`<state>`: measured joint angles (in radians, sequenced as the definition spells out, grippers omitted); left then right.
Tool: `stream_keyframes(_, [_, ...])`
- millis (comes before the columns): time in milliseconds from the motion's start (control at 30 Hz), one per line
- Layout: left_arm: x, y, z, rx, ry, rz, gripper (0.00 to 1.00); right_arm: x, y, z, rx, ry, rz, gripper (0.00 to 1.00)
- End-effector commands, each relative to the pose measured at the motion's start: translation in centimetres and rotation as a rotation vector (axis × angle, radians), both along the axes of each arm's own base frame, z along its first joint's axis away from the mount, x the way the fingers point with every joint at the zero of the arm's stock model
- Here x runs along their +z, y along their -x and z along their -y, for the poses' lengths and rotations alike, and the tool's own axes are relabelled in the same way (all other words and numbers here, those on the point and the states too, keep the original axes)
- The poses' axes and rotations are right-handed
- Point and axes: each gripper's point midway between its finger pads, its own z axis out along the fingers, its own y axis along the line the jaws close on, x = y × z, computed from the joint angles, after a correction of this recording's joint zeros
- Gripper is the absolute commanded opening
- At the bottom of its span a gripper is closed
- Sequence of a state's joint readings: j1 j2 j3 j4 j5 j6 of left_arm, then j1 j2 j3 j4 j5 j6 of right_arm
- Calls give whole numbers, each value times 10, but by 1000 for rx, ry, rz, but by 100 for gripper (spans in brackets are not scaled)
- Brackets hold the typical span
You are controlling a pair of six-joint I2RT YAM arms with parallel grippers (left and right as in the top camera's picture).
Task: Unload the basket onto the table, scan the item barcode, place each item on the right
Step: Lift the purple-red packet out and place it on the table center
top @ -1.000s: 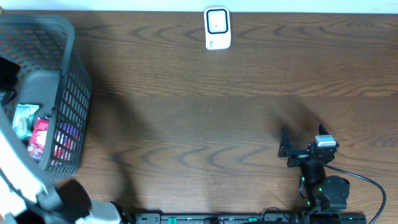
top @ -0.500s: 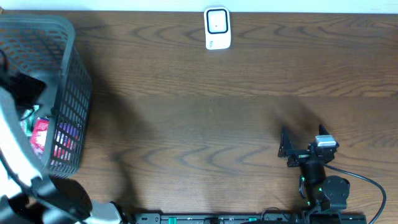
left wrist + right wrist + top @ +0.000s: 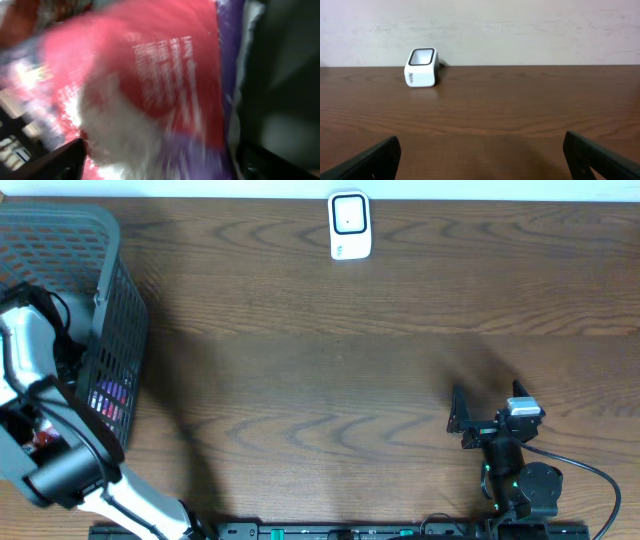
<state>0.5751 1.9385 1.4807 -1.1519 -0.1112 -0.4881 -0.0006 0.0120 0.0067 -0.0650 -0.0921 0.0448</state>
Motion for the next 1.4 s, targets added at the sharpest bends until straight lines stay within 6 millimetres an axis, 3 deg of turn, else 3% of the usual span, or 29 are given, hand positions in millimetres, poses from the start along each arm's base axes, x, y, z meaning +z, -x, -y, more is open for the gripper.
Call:
stream_keyframes(0, [-24, 10, 3, -16, 46, -89, 82, 0, 0, 2, -10, -10, -1, 99])
stream_keyframes(133, [-42, 14, 6, -25, 84, -143, 54, 0, 0, 2, -10, -10, -1, 99])
stream_keyframes(267, [-45, 15, 6, -25, 89, -152, 8, 0, 0, 2, -10, -10, -1, 99])
stream_keyframes(400, [-26, 8, 2, -19, 65, -116, 8, 0, 0, 2, -10, -10, -1, 99])
stream_keyframes(600, [54, -20, -15, -8, -45, 62, 7, 0, 0, 2, -10, -10, -1, 99])
stream_keyframes(733, [129, -33, -23, 60, -185, 285, 7, 0, 0, 2, -10, -10, -1, 99])
stream_keyframes(867, [202, -45, -17, 60, -283, 578, 7, 0, 0, 2, -10, -10, -1, 99])
stream_keyframes(900, [235, -51, -9, 40, -302, 722, 8, 0, 0, 2, -10, -10, -1, 99])
stream_keyframes(967, [279, -59, 7, 2, -299, 914, 8, 0, 0, 2, -10, -10, -1, 99])
stream_keyframes(1067, [339, -62, 36, -64, -274, 1166, 7, 0, 0, 2, -10, -10, -1, 99])
stream_keyframes(1167, [394, -59, 82, -213, -241, 1377, 7, 0, 0, 2, -10, -10, -1, 99])
stream_keyframes(1267, [427, -53, 130, -369, -223, 1494, 7, 0, 0, 2, -10, -10, -1, 99])
stream_keyframes(1367, [437, -53, 195, -612, -148, 1543, 7, 0, 0, 2, -10, -10, -1, 99])
